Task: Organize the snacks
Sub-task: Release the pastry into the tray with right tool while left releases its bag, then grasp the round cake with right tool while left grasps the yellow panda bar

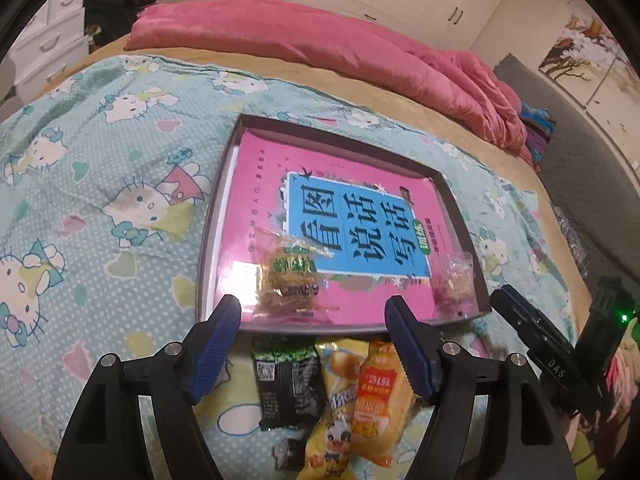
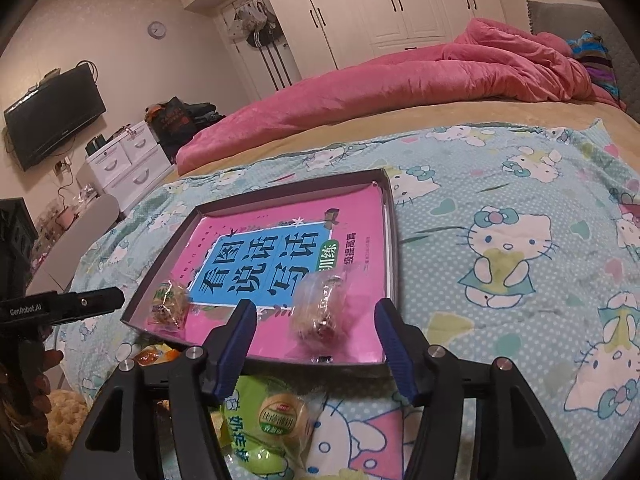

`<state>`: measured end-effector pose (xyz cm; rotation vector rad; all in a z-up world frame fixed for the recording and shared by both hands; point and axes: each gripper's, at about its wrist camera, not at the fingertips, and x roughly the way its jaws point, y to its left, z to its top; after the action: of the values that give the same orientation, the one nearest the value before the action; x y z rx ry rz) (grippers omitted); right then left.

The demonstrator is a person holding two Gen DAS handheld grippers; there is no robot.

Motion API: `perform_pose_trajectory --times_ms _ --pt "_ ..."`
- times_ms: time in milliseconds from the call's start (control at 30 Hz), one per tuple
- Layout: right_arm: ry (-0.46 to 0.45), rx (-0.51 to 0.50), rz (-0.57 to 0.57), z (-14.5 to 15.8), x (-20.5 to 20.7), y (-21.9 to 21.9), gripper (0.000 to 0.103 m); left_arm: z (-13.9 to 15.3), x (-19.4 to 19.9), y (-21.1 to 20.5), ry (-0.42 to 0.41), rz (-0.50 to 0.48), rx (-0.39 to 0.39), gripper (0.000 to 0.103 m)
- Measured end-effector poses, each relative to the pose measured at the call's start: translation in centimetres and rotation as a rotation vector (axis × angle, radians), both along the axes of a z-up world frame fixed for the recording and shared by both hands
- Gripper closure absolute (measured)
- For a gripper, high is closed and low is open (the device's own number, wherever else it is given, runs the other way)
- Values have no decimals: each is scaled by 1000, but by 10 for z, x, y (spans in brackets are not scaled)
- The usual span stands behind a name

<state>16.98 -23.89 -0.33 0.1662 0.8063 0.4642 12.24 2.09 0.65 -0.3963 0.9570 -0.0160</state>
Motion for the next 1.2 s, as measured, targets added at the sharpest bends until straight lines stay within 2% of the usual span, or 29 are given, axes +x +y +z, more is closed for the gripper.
perform_pose_trajectory --times_ms 433,800,1000,1200 --pt "-1 -14 10 6 -17 2 39 5 -15 3 -2 -20 -9 27" --pt "12 -31 26 5 -28 9 38 20 -28 34 -37 39 -43 27" --pt "48 -41 35 -1 -32 13 38 21 -35 50 -38 65 -57 27" --pt "117 -68 57 -16 -39 20 38 15 -36 41 -16 27 -60 27"
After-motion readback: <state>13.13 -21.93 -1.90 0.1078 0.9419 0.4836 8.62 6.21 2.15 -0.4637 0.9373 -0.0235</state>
